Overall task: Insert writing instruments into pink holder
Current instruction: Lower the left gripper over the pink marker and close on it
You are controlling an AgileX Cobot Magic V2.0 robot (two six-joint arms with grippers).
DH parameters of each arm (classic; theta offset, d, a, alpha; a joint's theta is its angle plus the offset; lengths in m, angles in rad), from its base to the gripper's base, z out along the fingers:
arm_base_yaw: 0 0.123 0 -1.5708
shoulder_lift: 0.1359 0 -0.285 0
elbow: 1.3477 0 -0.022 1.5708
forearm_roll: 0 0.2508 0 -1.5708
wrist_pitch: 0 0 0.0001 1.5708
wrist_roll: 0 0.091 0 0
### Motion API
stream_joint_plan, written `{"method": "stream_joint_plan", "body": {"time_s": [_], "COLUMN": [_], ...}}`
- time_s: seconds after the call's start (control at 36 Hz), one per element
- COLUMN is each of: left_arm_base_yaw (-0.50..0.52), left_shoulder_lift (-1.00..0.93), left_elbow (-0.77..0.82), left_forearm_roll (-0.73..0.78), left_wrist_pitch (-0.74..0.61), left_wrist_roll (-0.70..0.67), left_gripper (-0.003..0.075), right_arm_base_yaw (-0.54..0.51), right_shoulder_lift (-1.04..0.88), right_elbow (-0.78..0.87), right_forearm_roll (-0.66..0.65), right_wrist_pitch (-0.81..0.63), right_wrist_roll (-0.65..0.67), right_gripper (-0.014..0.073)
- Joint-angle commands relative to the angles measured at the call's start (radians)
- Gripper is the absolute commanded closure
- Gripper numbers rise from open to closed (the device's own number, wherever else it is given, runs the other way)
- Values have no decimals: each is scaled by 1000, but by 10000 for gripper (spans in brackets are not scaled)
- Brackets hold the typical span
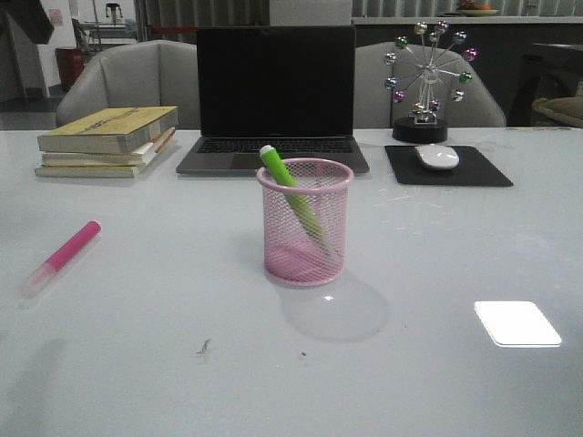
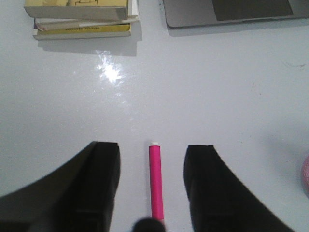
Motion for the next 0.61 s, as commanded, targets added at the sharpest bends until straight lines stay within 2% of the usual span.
{"method": "stream_joint_plan", "body": {"time_s": [0.0, 0.22, 0.58], "left_arm_base_yaw": [-9, -9, -9], "left_shoulder_lift": [50, 250, 390], "left_elbow": [-134, -307, -318], "left_forearm_roll": [0, -6, -15], "left_wrist_pitch": [65, 259, 273], "left_wrist_roll": [-6, -6, -6], "left_gripper": [334, 334, 334], "right_arm_base_yaw": [-6, -6, -6], "right_shoulder_lift": [-6, -6, -6], "right_elbow": [-27, -27, -27], "right_forearm_roll": [0, 0, 0], "right_wrist_pitch": [-71, -72, -72], "right_wrist_roll": [0, 0, 0], "right_gripper": [179, 179, 179]}}
